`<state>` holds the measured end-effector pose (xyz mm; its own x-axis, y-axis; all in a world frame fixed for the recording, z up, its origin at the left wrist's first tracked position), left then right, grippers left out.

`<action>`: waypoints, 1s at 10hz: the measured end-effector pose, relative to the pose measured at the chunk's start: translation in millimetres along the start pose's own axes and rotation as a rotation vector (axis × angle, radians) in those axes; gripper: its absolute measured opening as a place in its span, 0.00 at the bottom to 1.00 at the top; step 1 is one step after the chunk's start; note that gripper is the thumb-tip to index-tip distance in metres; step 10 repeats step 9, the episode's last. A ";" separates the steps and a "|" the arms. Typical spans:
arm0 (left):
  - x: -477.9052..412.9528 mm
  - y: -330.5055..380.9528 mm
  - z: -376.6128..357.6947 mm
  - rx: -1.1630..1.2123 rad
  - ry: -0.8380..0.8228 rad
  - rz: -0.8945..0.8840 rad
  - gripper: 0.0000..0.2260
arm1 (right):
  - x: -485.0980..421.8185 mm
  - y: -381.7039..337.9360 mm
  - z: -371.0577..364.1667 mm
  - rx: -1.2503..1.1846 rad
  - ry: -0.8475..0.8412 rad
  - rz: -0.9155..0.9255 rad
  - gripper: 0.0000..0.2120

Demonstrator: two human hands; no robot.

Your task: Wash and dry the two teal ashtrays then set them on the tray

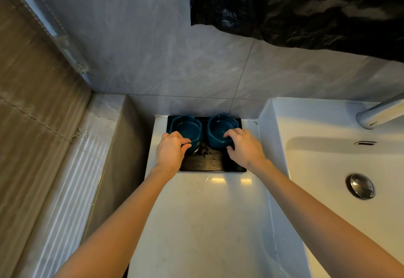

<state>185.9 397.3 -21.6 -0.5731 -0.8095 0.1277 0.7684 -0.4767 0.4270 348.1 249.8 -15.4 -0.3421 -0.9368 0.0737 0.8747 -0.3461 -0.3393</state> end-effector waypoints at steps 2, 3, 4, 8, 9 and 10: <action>-8.1 -0.1 0.0 0.011 -0.008 0.004 0.13 | -1.3 -15.8 -10.6 0.019 0.082 -0.019 0.16; -11.6 -2.4 -0.4 0.012 -0.017 -0.006 0.12 | -3.1 -16.4 -14.1 -0.006 0.116 -0.024 0.16; -13.8 -2.3 -0.1 0.016 -0.014 0.005 0.12 | -3.2 -17.9 -17.2 -0.017 0.122 -0.020 0.17; 9.4 11.4 23.1 -0.093 -0.008 0.021 0.23 | 3.6 -26.9 3.7 -0.088 0.063 -0.039 0.22; 26.4 9.9 37.8 -0.091 0.047 -0.013 0.24 | 15.5 -30.4 22.7 -0.093 0.117 -0.003 0.19; 26.4 9.9 37.8 -0.091 0.047 -0.013 0.24 | 15.5 -30.4 22.7 -0.093 0.117 -0.003 0.19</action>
Point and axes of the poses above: each hand's wrist, its own x-axis away from the middle knuckle, its own z-axis out of the back of the hand, y = z × x, the point moved 2 cm from there along -x, towards the middle knuckle, and after that the axes turned 15 degrees about z, right-handed, at the moved point
